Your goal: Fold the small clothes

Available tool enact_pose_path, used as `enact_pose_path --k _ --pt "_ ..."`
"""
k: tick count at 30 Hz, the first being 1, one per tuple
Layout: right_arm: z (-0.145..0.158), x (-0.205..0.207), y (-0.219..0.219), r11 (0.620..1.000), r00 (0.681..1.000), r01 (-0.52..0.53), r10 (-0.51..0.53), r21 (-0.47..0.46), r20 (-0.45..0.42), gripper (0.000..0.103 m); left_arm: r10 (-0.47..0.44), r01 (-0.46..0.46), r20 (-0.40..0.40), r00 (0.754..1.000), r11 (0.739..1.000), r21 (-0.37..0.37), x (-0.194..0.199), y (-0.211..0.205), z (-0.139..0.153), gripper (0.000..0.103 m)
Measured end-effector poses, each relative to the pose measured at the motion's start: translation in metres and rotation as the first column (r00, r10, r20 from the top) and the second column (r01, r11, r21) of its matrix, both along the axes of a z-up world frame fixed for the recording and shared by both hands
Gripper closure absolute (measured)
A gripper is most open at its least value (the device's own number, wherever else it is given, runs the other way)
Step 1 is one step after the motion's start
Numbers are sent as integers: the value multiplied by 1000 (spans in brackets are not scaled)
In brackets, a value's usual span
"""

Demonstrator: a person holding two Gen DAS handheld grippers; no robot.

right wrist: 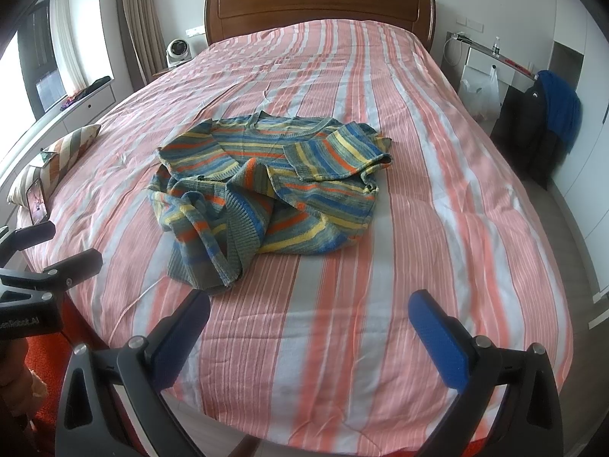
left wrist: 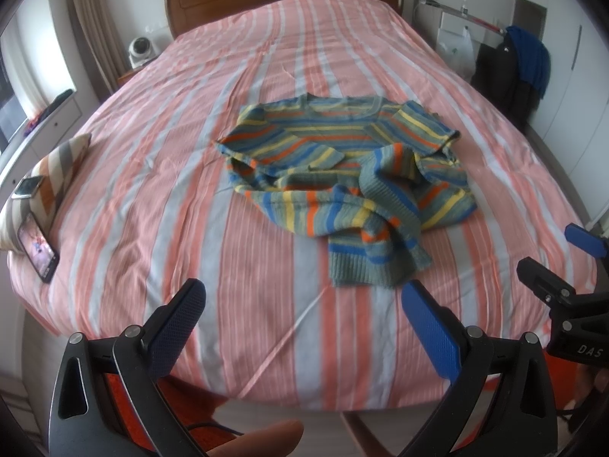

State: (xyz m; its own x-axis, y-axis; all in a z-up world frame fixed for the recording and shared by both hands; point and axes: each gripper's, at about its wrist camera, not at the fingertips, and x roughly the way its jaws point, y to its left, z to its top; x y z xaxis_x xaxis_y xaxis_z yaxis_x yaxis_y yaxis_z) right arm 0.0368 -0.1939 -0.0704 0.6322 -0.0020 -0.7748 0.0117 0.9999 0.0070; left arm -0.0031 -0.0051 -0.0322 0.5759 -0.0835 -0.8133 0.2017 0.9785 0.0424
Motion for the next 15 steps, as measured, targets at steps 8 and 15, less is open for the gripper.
enact_pose_path --k 8,15 --pt "0 0 0 1000 1000 -1 1 0 1 0 1 -1 0 1000 1000 0 0 0 0 0" --pt "0 0 0 1000 1000 0 0 0 1 0 2 -2 -2 1000 1000 0 0 0 0 0"
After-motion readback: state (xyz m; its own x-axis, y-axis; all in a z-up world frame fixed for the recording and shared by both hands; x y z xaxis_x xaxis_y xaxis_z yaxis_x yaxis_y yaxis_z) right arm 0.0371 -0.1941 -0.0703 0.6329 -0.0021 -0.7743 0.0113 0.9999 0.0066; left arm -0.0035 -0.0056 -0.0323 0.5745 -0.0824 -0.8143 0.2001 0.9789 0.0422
